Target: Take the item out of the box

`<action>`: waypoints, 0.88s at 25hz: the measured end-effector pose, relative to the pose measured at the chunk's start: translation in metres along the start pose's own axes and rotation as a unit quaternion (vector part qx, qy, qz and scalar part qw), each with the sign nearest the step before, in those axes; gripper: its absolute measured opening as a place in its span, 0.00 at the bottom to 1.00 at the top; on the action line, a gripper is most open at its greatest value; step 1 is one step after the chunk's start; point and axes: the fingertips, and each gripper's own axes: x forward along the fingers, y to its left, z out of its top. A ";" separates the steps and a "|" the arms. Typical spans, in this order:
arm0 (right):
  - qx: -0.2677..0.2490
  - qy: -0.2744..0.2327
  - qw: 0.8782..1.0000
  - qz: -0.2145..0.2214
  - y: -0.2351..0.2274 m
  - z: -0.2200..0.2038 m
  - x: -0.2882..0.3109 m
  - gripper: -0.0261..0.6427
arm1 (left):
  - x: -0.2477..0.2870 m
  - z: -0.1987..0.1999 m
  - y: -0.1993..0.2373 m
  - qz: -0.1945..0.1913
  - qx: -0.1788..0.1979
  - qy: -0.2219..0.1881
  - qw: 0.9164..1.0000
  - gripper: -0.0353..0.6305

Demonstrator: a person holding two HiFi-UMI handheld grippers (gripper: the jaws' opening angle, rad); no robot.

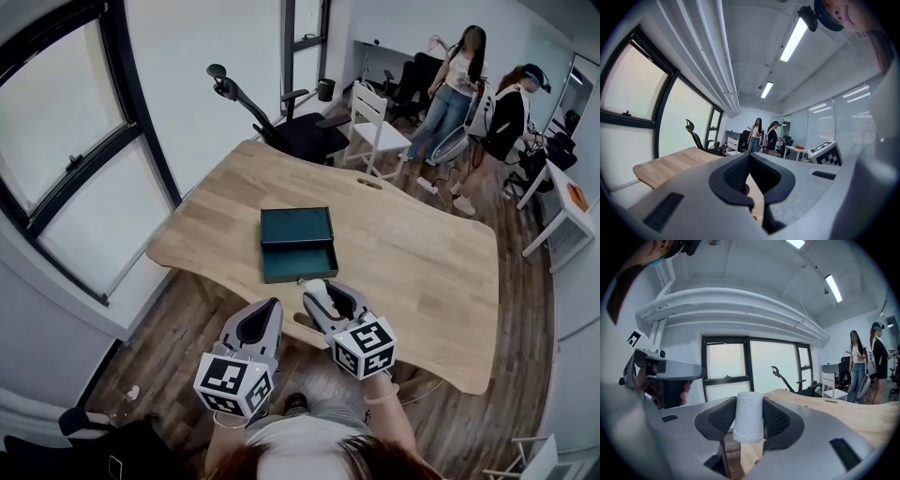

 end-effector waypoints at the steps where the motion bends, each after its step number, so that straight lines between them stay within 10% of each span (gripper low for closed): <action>1: 0.001 -0.003 1.000 0.000 0.000 0.001 -0.003 0.32 | 0.001 0.000 -0.002 -0.001 0.000 0.000 1.000 0.06; 22: -0.013 -0.046 0.998 0.030 0.013 0.033 -0.069 0.32 | -0.011 -0.001 -0.051 0.025 0.001 -0.005 1.000 0.06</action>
